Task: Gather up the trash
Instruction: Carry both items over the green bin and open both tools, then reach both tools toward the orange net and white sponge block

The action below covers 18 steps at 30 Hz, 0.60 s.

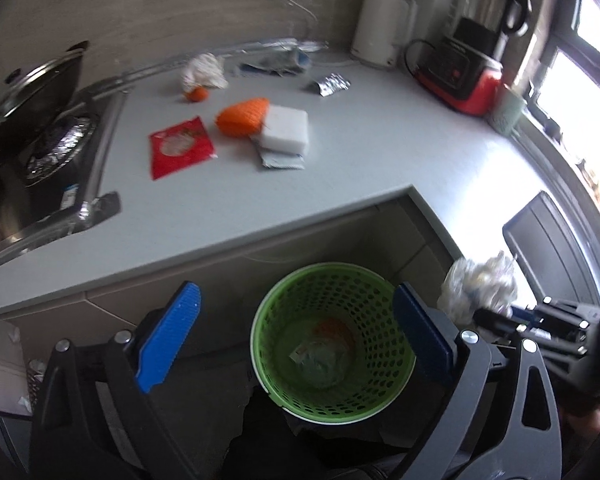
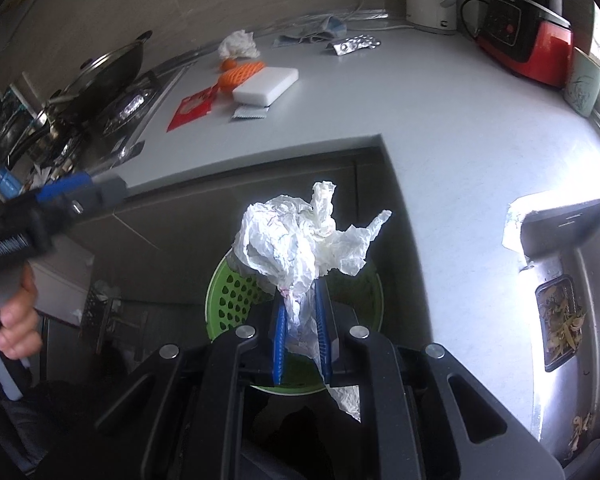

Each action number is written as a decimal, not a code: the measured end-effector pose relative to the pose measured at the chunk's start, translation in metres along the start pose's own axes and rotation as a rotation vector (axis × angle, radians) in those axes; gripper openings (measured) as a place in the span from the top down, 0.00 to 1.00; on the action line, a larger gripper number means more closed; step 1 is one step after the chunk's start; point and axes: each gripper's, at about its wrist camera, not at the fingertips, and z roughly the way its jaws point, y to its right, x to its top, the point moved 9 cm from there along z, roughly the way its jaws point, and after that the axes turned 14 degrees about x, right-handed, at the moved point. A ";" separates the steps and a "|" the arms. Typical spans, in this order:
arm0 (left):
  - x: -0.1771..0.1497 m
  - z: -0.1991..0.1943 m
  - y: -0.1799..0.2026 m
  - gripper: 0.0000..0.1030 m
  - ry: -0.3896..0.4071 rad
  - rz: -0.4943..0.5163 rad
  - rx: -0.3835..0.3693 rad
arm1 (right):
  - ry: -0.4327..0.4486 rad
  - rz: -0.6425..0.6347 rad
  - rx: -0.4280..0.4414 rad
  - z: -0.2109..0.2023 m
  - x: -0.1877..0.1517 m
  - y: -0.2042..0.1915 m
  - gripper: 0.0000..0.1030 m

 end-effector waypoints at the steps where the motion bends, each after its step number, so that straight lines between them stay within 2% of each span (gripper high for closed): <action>1: 0.002 -0.002 -0.004 0.09 0.005 -0.008 0.005 | -0.004 -0.004 0.003 0.002 0.000 -0.002 0.83; 3: 0.006 -0.005 -0.009 0.09 0.019 -0.017 0.028 | -0.013 -0.019 0.011 0.008 0.000 -0.005 0.80; 4: 0.008 -0.007 -0.010 0.09 0.024 -0.018 0.035 | -0.018 -0.027 0.010 0.011 0.001 -0.006 0.70; 5: 0.009 -0.008 -0.011 0.09 0.026 -0.017 0.040 | -0.022 -0.031 0.004 0.014 0.001 -0.007 0.56; 7: 0.012 -0.008 -0.012 0.09 0.027 -0.021 0.048 | -0.019 -0.035 -0.004 0.017 0.003 -0.008 0.46; 9: 0.013 -0.008 -0.012 0.09 0.027 -0.024 0.056 | -0.022 -0.034 0.001 0.020 0.004 -0.009 0.43; 11: 0.014 -0.008 -0.013 0.09 0.025 -0.022 0.058 | -0.014 -0.031 0.003 0.020 0.008 -0.011 0.34; 18: 0.022 -0.006 -0.019 0.08 0.027 -0.030 0.071 | 0.041 -0.019 -0.024 0.007 0.032 -0.010 0.23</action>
